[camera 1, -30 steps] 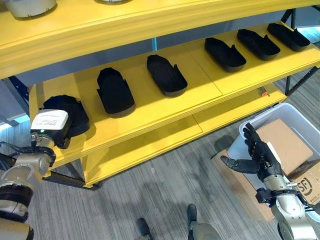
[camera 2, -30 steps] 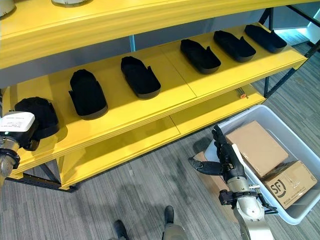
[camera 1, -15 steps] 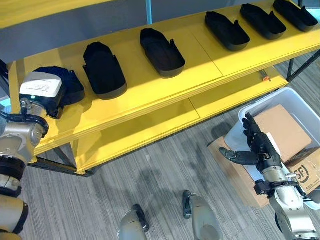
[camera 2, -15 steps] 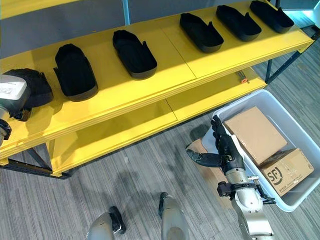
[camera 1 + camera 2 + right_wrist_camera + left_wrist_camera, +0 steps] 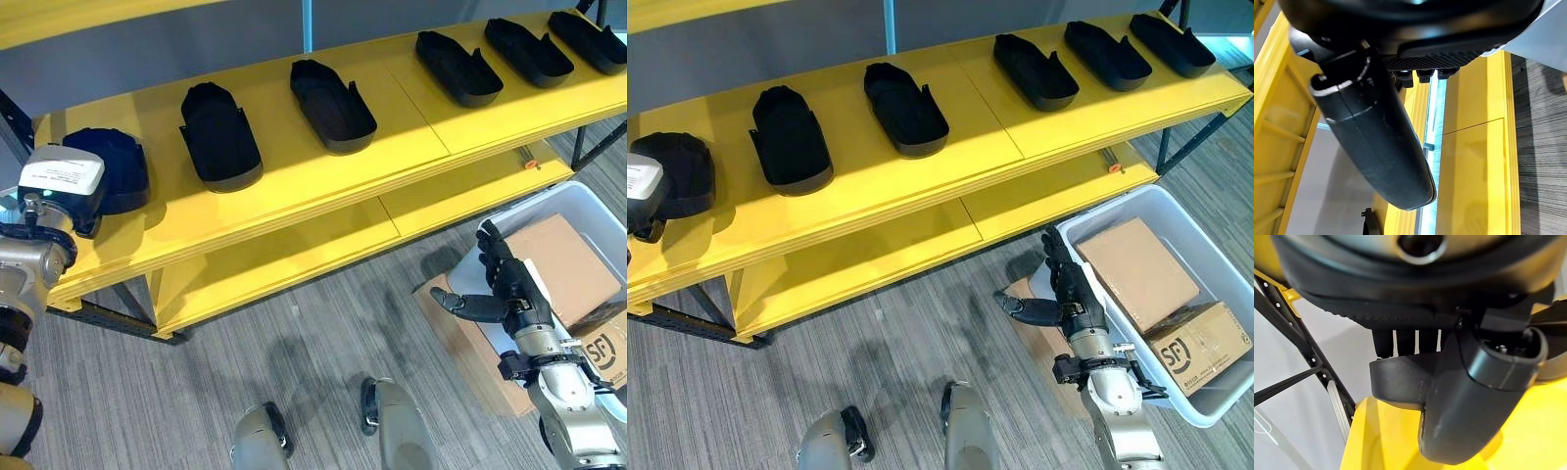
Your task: Move parts from the plastic box to the shelf.
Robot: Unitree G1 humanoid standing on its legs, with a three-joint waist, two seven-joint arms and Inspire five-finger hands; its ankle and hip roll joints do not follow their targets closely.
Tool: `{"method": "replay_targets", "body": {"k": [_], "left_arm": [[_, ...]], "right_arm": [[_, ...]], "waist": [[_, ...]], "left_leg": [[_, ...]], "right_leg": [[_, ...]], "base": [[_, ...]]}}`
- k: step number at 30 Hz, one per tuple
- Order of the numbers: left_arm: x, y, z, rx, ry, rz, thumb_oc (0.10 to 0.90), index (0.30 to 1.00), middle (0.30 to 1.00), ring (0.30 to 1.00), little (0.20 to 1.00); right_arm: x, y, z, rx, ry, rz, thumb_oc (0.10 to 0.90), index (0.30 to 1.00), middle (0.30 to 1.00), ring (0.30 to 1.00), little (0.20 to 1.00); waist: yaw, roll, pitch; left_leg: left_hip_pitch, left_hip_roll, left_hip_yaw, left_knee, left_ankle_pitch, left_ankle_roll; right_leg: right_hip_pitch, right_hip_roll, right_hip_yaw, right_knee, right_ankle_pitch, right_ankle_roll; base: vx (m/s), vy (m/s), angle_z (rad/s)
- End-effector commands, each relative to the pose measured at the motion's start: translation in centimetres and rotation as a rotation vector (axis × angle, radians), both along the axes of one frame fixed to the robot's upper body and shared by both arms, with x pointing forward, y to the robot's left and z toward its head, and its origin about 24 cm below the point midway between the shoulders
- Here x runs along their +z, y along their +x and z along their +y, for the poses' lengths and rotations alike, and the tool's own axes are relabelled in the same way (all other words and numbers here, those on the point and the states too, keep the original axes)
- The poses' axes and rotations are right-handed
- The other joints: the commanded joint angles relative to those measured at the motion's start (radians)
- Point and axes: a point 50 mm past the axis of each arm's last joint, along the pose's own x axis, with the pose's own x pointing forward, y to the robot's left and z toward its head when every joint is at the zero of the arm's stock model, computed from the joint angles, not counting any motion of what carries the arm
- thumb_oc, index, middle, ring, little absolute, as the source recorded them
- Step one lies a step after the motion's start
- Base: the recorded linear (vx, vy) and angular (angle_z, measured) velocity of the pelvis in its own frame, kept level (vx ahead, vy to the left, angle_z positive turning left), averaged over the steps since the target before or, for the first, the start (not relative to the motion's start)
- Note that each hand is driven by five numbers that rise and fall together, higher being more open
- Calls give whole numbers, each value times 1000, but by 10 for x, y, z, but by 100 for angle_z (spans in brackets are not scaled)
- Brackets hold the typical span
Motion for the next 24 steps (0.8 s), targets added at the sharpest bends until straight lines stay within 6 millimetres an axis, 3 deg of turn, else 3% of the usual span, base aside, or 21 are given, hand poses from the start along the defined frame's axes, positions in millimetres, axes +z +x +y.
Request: {"method": "replay_targets", "body": {"k": [1, 12, 24], "left_arm": [[67, -7, 8, 29, 72, -238, 400, 300, 300, 300, 300], [75, -5, 11, 66, 80, -262, 400, 300, 300, 300, 300], [77, -8, 18, 111, 53, -287, 400, 300, 300, 300, 300]], "right_arm": [[58, 7, -3, 18, -76, -279, 900, 1000, 1000, 1000, 1000], [67, 18, 7, 69, -103, -299, 900, 1000, 1000, 1000, 1000], [83, 18, 4, 77, -139, -350, 900, 1000, 1000, 1000, 1000]], "waist": [[-12, 27, -96], [3, 25, -102], [-3, 26, -99]], "left_leg": [[74, 14, -60, 35, -114, 18], [47, -7, -90, 43, -120, 30], [26, -9, -92, 44, -120, 33]], "right_leg": [[138, -53, 11, -129, 10, 83], [153, -66, -20, -123, 8, 86], [128, -63, -15, -113, 4, 85]], "base": [[-3, 36, 15], [9, 47, 10], [8, 19, 1]]}}
